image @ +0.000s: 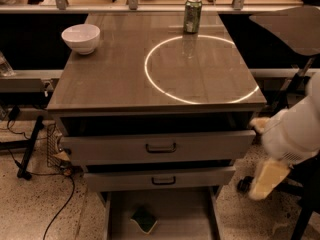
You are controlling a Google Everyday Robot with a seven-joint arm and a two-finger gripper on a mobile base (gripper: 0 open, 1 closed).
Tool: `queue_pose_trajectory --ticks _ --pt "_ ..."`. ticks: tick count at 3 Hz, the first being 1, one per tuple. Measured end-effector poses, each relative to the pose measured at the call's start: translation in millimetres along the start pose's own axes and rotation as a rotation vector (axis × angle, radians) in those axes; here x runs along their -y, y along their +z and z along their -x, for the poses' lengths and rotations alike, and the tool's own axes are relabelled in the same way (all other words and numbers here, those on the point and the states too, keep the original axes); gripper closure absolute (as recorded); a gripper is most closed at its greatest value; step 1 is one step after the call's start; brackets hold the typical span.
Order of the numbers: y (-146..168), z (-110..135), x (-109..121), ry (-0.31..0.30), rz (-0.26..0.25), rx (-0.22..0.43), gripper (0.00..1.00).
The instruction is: Pick sponge from bottom drawer and place on counter
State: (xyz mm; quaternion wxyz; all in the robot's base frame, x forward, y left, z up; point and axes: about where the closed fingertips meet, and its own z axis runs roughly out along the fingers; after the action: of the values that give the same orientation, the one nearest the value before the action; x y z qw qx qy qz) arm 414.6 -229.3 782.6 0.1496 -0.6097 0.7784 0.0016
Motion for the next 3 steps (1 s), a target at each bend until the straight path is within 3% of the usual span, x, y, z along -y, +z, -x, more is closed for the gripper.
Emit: queue_pose_trajectory --ticks 1,3 --pt "73.3 -4.1 -31.9 -0.002 0.050 -0.010 0.00" --pt "70.7 -6.5 -32.0 -0.003 0.075 0.006 0.00"
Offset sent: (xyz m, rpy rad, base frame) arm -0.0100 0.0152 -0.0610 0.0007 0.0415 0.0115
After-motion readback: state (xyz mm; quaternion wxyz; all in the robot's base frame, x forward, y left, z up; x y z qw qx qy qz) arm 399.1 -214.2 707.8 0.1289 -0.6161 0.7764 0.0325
